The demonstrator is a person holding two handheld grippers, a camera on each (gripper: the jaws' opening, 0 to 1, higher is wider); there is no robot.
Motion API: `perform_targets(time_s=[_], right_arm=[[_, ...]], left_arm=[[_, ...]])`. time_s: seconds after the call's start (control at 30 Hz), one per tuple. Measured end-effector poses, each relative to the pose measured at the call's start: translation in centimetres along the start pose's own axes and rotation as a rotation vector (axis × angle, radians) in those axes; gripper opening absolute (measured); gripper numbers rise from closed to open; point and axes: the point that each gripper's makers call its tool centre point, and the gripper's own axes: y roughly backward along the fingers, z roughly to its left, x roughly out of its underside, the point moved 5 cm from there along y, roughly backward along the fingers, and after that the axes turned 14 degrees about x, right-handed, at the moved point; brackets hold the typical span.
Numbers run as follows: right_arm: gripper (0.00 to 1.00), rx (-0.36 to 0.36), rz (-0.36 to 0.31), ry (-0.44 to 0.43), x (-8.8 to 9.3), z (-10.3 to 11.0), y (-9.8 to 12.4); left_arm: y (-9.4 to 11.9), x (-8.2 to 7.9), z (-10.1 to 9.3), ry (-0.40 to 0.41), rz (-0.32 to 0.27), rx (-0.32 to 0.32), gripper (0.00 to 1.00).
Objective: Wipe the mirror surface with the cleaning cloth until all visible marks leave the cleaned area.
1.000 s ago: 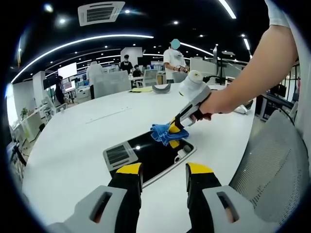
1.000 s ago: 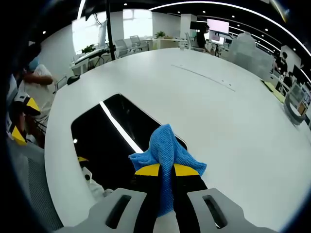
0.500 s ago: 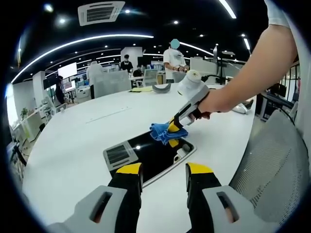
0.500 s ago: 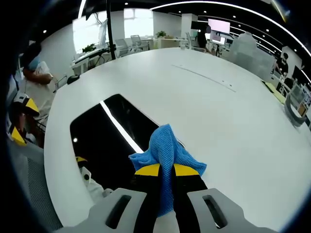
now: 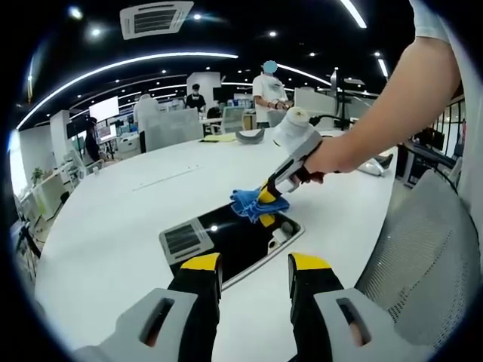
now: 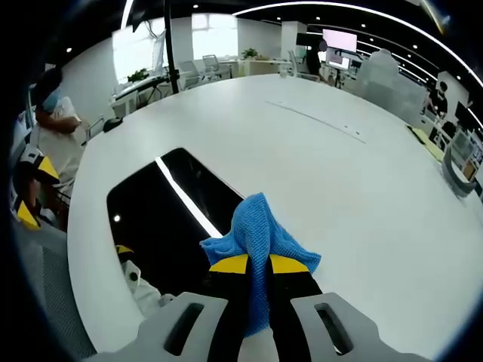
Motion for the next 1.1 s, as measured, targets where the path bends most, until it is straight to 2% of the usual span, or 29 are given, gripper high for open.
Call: perform_targets(time_s=[1.1], right_arm=[[0.04, 0.007, -0.008, -0.015, -0.63, -0.72, -0.91]], left_arm=[[-0.05, 0.16, -0.06, -0.001, 0.011, 0.001, 0.34]])
